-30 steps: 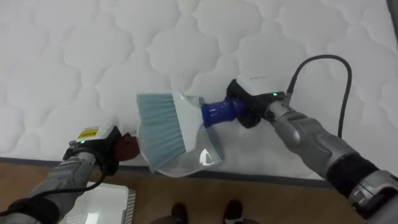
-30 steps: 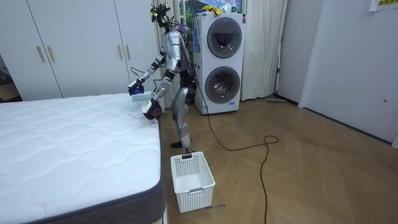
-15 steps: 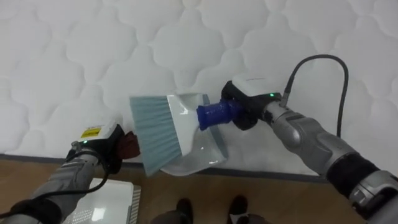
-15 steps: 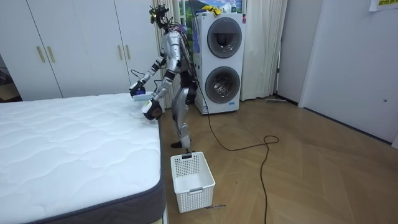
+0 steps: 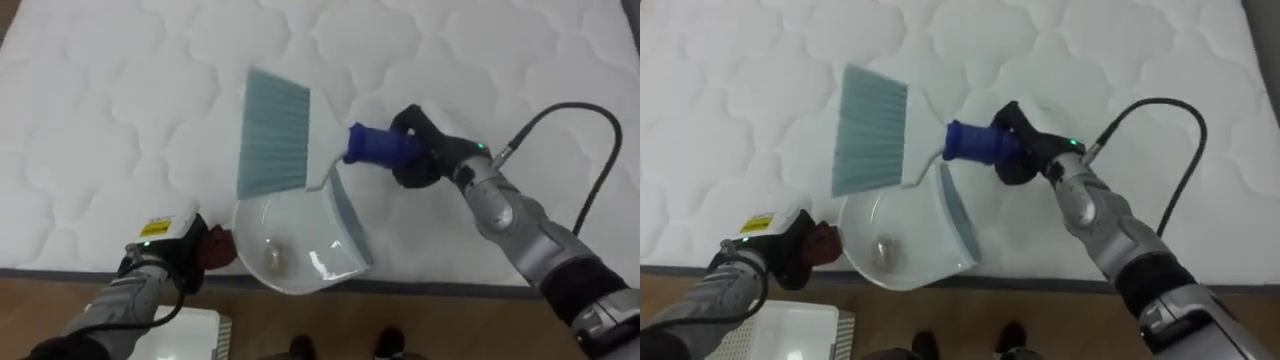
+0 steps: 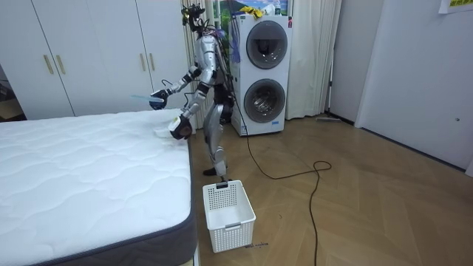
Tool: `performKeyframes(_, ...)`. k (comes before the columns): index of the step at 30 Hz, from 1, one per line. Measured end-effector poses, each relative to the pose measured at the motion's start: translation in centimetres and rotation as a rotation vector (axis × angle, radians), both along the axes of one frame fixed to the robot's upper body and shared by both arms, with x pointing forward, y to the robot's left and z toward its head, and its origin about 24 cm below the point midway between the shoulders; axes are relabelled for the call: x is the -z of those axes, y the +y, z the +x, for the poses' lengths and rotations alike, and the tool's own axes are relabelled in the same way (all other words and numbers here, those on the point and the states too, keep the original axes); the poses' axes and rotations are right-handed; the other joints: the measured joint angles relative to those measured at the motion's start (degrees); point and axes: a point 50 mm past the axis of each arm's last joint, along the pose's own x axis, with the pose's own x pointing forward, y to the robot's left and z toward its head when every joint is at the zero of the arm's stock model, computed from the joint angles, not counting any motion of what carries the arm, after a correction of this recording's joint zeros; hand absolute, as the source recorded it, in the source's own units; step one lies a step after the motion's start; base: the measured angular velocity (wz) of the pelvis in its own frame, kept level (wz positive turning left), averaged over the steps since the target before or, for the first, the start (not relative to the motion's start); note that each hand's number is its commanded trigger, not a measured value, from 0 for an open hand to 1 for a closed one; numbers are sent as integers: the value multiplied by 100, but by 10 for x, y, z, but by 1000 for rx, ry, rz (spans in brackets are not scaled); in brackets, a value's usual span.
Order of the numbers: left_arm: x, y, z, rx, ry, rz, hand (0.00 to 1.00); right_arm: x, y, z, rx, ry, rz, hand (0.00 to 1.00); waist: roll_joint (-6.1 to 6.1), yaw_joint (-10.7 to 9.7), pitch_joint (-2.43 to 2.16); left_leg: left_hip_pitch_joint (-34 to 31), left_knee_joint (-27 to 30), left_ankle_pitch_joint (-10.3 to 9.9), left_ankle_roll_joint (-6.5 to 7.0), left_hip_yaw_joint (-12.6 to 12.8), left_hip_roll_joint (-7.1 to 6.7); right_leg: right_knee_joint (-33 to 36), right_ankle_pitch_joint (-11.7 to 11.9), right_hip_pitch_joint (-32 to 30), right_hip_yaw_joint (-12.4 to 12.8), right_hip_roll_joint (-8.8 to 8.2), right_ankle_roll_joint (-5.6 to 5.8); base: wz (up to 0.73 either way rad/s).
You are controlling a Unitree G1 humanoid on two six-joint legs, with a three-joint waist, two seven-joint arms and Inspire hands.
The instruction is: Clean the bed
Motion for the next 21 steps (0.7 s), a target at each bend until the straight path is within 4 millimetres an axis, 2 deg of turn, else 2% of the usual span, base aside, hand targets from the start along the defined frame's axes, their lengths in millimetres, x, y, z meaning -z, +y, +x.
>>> performKeyframes(2,1,0,-1,0,2,2,100,2,-8,-1,50,-3,10,100,-8,-67,-7,85,-18,1,1,10,0,-15,-1,78,5,7,8,0)
performKeyframes(4,2,0,-2,-9,0,-2,100,3,-18,-4,107,-14,42,100,-3,-152,-48,184,-40,1,0,10,-6,-48,-15,168,-5,8,25,0)
performKeyframes(6,4,-1,-10,-35,-6,-28,100,6,-32,-10,203,-29,119,100,-14,-255,-158,371,-162,2,-4,37,-12,-149,-13,328,-5,25,33,-5)
performKeyframes(8,5,-3,-15,-37,-16,-48,100,10,-43,-17,279,-30,183,100,-16,-348,-192,613,-282,2,-19,26,0,-342,6,613,-6,91,60,-2)
performKeyframes(9,5,-4,-17,-38,-17,-54,100,13,-46,-20,303,-27,205,76,-19,-361,-197,725,-336,5,-26,24,-1,-412,15,728,-8,109,67,0)
performKeyframes(10,6,-5,-19,-37,-16,-59,100,17,-53,-26,348,-21,235,69,-28,-400,-216,930,-448,10,-37,25,-11,-502,20,928,-4,130,77,-4)
performKeyframes(11,6,-5,-20,-37,-18,-64,100,22,-57,-31,388,-16,264,2,-38,-421,-252,1104,-560,19,-52,22,-36,-567,19,1067,9,140,93,-8)
performKeyframes(12,6,-6,-22,-41,-24,-75,100,28,-61,-38,422,-2,297,0,-60,-453,-302,1255,-681,33,-67,21,-60,-625,22,1185,22,145,106,-11)
performKeyframes(15,6,-8,-32,-44,-34,-103,100,45,-68,-57,474,52,311,0,-71,-512,-350,1629,-888,32,-69,49,-93,-732,-7,1486,126,191,154,-13)
performKeyframes(18,0,-9,-39,-57,-70,-141,100,55,-79,-74,535,76,313,0,-80,-537,-357,1791,-1017,40,-81,88,-103,-809,-9,1608,134,200,168,-5)
performKeyframes(21,-9,-10,-40,-66,-119,-173,100,57,-88,-82,601,53,328,0,-80,-539,-356,1896,-1082,42,-87,93,-101,-858,-11,1701,138,213,173,0)
